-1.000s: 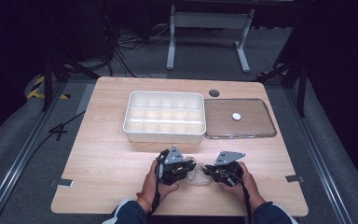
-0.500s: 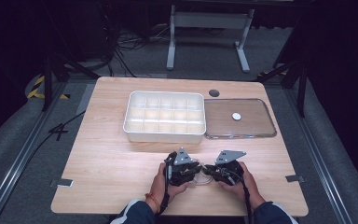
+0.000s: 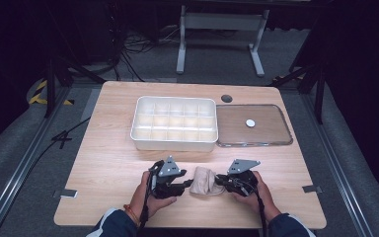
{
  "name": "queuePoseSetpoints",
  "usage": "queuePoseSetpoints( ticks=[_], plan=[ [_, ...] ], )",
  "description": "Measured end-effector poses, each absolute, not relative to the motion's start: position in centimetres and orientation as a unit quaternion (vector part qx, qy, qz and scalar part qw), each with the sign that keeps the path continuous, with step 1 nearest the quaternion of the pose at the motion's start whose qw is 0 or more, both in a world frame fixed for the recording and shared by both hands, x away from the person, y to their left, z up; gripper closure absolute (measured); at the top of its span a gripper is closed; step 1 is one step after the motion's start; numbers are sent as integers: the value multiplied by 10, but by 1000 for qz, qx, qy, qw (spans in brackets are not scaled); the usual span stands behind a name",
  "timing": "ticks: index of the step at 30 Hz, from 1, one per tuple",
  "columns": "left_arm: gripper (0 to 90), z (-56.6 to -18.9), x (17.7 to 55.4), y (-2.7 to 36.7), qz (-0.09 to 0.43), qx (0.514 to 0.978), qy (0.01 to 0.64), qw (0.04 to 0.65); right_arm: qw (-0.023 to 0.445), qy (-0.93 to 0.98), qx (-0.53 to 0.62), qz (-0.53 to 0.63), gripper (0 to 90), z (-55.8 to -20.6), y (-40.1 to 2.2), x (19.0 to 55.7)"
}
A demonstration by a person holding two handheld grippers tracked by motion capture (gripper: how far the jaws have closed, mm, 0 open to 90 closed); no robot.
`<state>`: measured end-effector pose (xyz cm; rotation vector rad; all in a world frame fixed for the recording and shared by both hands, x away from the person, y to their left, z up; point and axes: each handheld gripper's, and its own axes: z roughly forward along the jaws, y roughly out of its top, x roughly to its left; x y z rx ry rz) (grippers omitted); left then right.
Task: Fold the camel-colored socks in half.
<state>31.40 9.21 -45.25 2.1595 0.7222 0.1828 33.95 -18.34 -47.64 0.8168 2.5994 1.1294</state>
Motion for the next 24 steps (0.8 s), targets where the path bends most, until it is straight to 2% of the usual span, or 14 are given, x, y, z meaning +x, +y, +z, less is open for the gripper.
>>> queuePoseSetpoints(
  ticks=[3,5,11,16,17,24],
  plan=[
    [655,-460,314,80,79,868,281,402,97,877,278,380,815,-476,-183,339],
    [619,-463,314,75,78,864,285,408,98,876,278,381,814,-476,-183,338],
    [591,-474,318,64,101,866,297,388,100,874,279,384,802,-477,-184,338],
    [570,-478,318,63,99,866,300,387,103,872,289,381,724,-477,-185,339],
    [564,-478,318,63,107,868,296,384,107,870,295,380,681,-474,-186,339],
    [492,-480,319,65,105,863,307,387,136,840,266,452,688,-436,-179,321]
  ],
)
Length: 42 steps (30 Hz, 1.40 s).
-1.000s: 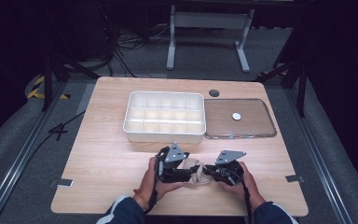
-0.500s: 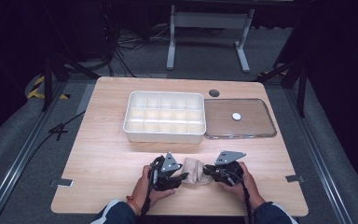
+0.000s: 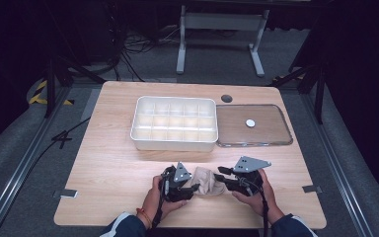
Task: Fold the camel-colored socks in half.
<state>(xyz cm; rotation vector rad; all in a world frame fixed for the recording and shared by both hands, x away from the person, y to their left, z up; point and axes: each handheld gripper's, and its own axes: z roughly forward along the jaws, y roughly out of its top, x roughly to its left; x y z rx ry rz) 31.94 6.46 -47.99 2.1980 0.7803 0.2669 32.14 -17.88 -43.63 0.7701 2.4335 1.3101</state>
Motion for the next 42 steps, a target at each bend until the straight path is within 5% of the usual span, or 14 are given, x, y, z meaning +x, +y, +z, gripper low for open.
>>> queuePoseSetpoints(
  ticks=[7,16,32,42],
  plan=[
    [494,-480,320,66,105,864,304,387,132,877,204,414,698,-438,-143,306],
    [488,-480,323,68,90,864,308,387,125,902,221,348,797,-461,-156,319],
    [401,-475,329,81,35,858,329,393,142,899,220,351,803,-467,-163,318],
    [382,-479,326,72,54,864,316,388,138,900,215,353,794,-468,-164,319]
  ],
)
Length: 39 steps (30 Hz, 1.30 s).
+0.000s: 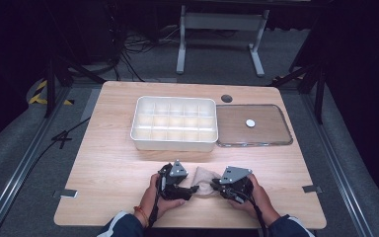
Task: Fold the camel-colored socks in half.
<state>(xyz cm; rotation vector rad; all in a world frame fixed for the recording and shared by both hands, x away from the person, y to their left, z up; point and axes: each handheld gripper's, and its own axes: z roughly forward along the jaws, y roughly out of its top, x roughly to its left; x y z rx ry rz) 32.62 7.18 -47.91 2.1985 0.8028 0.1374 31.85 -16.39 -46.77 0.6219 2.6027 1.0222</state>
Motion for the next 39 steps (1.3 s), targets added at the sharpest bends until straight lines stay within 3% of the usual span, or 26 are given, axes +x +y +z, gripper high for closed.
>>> queuePoseSetpoints(
  ticks=[5,8,12,17,27,39],
  plan=[
    [468,-480,327,70,37,866,304,396,138,901,216,352,794,-468,-164,318],
    [593,-481,329,72,12,857,316,407,137,900,217,353,794,-468,-164,319],
    [679,-481,330,72,-3,856,311,412,138,899,219,354,794,-468,-163,319],
    [795,-479,323,70,28,848,322,421,134,898,222,355,794,-468,-163,319],
    [820,-469,317,71,42,833,307,458,120,898,229,356,794,-468,-160,324],
    [818,-469,318,71,50,844,300,442,131,891,228,370,742,-462,-161,320]
  ],
)
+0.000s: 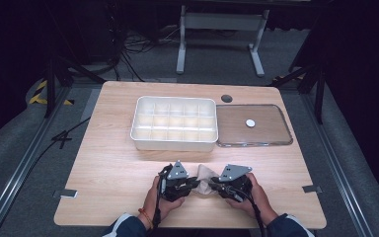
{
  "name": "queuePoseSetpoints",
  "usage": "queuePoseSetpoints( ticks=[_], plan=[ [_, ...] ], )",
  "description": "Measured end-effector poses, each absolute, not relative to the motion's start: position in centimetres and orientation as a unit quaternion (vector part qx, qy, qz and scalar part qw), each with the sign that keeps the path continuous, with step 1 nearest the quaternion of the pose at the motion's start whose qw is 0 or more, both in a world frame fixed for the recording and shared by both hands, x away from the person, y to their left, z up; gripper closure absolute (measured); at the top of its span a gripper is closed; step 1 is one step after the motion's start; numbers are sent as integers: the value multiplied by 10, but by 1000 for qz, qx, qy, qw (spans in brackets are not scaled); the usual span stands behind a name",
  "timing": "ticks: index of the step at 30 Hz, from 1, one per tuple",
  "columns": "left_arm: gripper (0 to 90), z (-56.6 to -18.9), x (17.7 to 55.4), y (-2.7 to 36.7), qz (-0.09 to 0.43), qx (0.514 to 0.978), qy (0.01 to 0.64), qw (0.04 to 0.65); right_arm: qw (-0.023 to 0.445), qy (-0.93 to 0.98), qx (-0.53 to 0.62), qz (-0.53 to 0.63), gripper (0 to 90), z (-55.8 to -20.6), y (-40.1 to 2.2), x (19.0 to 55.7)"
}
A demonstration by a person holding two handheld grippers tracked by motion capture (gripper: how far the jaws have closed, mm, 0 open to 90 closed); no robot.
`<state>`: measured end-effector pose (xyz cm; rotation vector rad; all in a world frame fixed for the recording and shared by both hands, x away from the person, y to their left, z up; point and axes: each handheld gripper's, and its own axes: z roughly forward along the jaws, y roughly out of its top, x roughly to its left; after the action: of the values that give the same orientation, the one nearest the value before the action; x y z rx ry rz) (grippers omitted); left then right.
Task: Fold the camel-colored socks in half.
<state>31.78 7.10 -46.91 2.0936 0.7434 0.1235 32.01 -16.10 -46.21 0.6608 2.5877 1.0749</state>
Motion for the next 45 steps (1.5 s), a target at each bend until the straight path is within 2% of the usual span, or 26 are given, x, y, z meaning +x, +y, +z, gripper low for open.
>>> queuePoseSetpoints(
  ticks=[6,14,37,38,41,42,45],
  plan=[
    [818,-468,318,71,50,843,300,443,146,885,223,383,771,-457,-155,318],
    [820,-466,316,76,51,829,302,469,154,892,229,358,813,-467,-137,324],
    [822,-462,320,75,59,832,289,470,145,884,244,373,791,-471,-123,328],
    [823,-462,320,75,61,830,288,474,147,882,247,373,784,-471,-122,328],
    [824,-462,320,76,62,832,289,470,164,880,253,368,648,-470,-123,327],
    [825,-461,319,76,61,833,289,467,154,878,254,375,621,-469,-126,328],
    [826,-461,319,78,62,834,292,463,148,871,258,391,632,-465,-135,330]
  ],
)
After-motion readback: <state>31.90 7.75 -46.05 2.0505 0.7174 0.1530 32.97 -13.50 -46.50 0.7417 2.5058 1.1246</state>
